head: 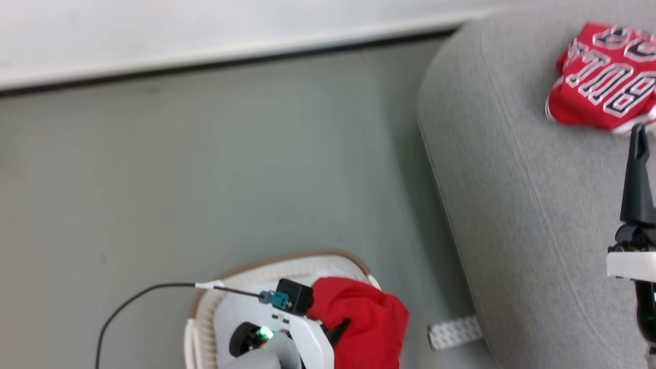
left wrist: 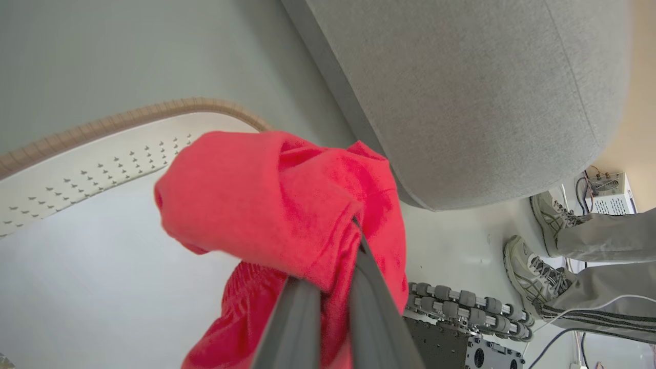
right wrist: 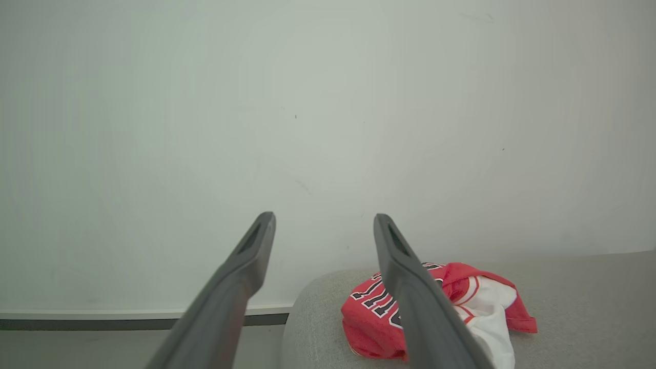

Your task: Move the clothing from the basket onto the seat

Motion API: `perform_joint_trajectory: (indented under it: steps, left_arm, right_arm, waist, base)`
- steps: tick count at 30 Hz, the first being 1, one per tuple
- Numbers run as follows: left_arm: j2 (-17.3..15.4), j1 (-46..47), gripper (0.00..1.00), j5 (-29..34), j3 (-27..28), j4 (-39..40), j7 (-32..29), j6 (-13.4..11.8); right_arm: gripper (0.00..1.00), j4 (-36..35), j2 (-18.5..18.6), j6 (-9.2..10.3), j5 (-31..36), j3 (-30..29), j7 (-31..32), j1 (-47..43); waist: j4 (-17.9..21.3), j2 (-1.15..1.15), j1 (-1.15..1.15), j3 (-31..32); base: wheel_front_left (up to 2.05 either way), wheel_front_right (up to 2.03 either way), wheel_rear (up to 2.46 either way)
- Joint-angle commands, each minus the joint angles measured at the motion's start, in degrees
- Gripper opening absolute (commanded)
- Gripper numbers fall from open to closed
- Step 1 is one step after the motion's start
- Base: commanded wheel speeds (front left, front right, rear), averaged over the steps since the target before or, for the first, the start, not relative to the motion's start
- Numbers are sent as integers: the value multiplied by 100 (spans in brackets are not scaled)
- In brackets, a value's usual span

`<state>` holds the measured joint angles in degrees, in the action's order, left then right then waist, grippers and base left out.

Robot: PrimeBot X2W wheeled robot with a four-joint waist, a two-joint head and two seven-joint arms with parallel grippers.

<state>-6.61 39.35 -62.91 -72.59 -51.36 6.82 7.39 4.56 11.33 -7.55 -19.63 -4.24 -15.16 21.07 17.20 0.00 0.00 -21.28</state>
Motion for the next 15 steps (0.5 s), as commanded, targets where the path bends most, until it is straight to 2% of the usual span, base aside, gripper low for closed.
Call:
perform_joint_trajectory:
  steps: [1,10,15]
  left_arm:
    - [33,-119,0,-73,-22,56,156,14]
    - [-41,-165,0,-14,-21,437,767,14]
    - [-161,19,0,108,379,858,837,14]
  right_arm:
    - [100,72,115,13,14,35,2,-129]
    - [100,220,190,13,-65,439,2,-496]
    - [100,230,116,13,-135,552,2,-686]
  waist:
    - [-340,0,0,582]
    - [-630,0,0,1436]
    - [-738,0,0,1730]
  base:
    - [0,0,0]
    - [0,0,0]
    - [0,0,0]
